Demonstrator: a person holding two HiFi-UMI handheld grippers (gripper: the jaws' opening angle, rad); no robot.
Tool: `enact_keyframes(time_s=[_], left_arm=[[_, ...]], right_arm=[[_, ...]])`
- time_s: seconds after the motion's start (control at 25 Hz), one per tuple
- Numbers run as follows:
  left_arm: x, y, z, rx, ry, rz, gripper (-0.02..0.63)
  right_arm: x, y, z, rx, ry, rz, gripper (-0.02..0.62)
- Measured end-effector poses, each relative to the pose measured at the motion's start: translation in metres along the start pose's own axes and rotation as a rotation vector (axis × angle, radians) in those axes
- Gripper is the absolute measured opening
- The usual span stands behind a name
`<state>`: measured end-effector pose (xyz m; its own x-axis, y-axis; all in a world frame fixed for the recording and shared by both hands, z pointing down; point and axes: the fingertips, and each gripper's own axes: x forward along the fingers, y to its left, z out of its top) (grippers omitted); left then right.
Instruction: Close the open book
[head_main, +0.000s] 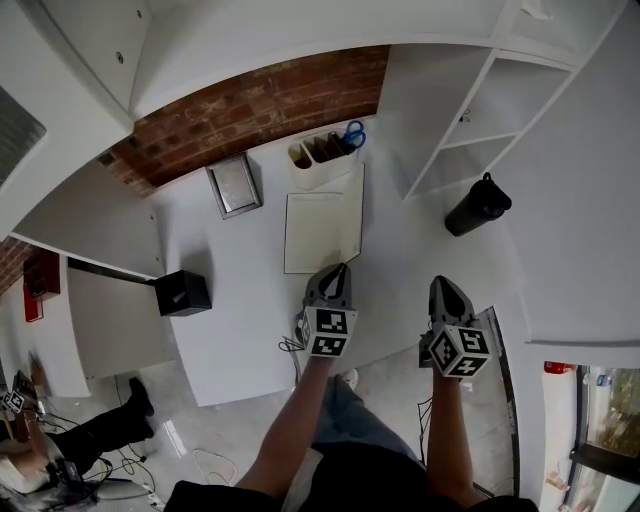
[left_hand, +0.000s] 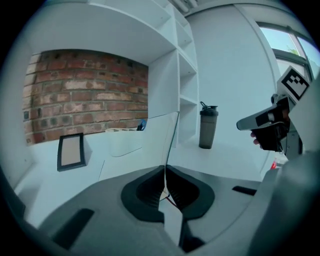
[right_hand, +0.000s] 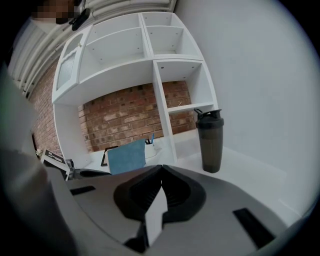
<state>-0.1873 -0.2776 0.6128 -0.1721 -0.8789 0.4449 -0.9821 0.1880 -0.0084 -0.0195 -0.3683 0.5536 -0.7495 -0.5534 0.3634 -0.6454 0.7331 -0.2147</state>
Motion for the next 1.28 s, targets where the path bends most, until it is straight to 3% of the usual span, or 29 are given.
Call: enact_keyframes(time_s=[0.72,1.04,1.28], left_arm=[[-0.029,0.046,-0.035,-0.483,-0.007,0.054,0.012],[-0.038,0.069,-0.061,-0.541,0.108,0.151,0.013],[-0.048,0.075,-0.061,-0.539,0.101,0.163,0.012]], right_arm=[[0.015,0.035,-0.007,-0.015,0.026,0.075,-0.002],[0.016,0.046,-0.008,-0.024,0.030,0.097,-0.002],[0.014,0.053,-0.008,-0.024,0.026,0.106,-0.002]])
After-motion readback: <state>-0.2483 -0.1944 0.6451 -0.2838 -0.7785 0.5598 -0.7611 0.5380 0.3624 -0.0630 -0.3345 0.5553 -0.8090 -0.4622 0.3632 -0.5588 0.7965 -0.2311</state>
